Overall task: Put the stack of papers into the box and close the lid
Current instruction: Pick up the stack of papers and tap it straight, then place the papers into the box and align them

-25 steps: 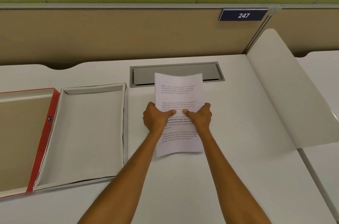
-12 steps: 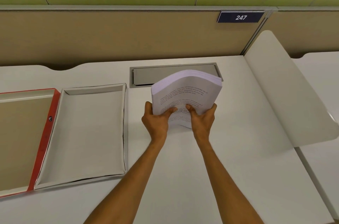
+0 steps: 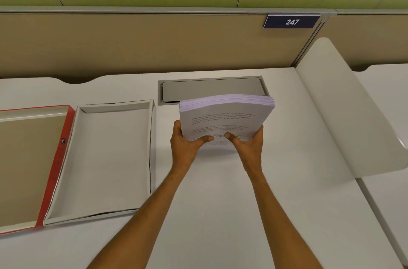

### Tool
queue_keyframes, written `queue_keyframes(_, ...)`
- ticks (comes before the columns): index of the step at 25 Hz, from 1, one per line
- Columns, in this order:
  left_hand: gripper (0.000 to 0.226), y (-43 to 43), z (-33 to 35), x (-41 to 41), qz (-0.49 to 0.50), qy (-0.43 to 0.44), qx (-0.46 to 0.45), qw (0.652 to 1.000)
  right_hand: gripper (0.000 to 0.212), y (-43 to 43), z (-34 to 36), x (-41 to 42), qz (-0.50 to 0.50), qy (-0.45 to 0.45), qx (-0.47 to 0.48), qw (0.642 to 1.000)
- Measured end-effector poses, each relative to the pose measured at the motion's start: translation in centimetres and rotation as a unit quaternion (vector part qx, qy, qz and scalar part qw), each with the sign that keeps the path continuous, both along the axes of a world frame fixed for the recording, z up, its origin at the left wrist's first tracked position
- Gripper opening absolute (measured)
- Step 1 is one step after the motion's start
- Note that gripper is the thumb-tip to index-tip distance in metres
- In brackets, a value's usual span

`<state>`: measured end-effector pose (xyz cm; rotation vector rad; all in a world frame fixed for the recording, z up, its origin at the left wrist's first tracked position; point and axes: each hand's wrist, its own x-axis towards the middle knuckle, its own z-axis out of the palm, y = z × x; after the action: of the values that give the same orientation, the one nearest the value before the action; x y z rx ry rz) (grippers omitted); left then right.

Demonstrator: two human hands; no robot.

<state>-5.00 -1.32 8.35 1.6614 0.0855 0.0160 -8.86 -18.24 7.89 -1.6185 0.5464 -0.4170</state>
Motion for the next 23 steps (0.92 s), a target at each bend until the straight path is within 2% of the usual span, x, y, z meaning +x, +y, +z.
queue_keyframes(7,0.081,0.1,-1.0,1.1,-0.006,0.024,0.000,1.000,0.085,-0.5,-0.3,0.2,-0.007,0.002,0.009,1.000)
queue_keyframes(13,0.063,-0.7,0.0,1.1,0.051,0.045,-0.014,0.998,0.073,0.9,0.8,1.2,-0.054,0.010,0.004,0.998)
queue_keyframes(19,0.054,-0.1,2.1,1.8,0.058,0.064,0.043,0.995,0.066,1.8,3.3,2.2,-0.057,0.083,-0.025,0.995)
queue_keyframes(23,0.058,1.3,2.9,3.2,0.060,0.113,0.102,0.986,0.069,2.6,4.6,3.3,-0.037,0.161,-0.099,0.981)
